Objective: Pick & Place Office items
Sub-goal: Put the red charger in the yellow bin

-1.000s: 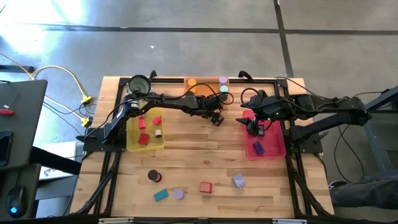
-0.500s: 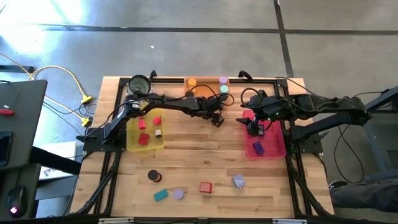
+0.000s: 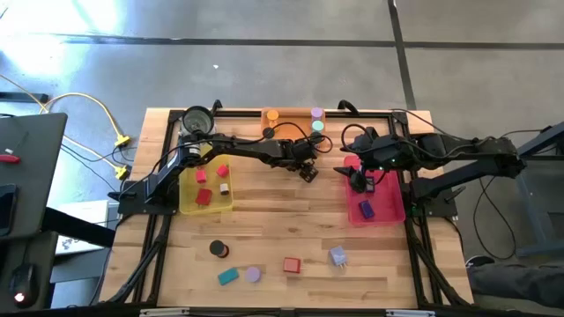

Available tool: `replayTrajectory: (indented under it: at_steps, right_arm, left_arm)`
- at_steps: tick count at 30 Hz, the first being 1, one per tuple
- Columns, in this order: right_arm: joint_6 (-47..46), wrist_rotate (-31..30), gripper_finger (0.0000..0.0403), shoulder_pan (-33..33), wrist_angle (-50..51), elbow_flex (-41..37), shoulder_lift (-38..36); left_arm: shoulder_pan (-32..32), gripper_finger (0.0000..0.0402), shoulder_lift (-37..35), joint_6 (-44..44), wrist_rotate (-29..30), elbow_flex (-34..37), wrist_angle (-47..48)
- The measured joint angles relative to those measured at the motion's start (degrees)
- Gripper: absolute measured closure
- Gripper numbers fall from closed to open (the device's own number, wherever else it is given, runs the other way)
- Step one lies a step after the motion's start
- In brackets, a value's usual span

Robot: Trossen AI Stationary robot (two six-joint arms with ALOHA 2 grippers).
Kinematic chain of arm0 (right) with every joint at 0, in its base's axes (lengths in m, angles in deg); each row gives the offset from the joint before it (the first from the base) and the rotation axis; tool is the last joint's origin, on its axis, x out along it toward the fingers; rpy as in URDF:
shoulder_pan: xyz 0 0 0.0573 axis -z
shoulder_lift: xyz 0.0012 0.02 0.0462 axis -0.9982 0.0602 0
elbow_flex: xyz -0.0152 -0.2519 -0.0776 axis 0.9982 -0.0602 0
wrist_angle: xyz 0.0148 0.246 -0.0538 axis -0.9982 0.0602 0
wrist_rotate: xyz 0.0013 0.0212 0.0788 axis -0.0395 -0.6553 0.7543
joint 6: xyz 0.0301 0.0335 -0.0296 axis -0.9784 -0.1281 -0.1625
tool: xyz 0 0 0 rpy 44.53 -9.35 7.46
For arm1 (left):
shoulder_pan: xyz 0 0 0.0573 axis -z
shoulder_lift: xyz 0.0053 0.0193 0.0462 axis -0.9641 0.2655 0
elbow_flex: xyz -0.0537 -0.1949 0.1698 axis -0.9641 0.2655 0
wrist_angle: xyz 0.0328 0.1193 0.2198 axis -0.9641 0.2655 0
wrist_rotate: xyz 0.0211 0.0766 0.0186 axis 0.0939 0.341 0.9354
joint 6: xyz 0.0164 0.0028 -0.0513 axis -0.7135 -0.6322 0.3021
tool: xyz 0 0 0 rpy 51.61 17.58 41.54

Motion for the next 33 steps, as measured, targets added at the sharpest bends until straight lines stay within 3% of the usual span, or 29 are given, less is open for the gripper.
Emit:
replayTrajectory:
  at_steps: [6,16,25,33]
  right_arm:
    - [0.0,0.0,0.0103,0.0,-0.4,0.0,0.0]
    - [0.0,0.0,0.0103,0.0,-0.4,0.0,0.0]
    - [0.0,0.0,0.0103,0.0,-0.3,0.0,0.0]
    - [0.0,0.0,0.0103,0.0,-0.4,0.0,0.0]
  left_arm:
    - [-0.1,0.0177,0.0,0.1,0.0,0.0,0.0]
    - [-0.2,0.0278,0.0,0.1,-0.2,0.0,0.4]
    - [1.4,0.0279,-1.7,0.1,-1.9,0.0,7.0]
    - [7.0,0.0279,-9.2,-1.5,-0.7,0.2,15.6]
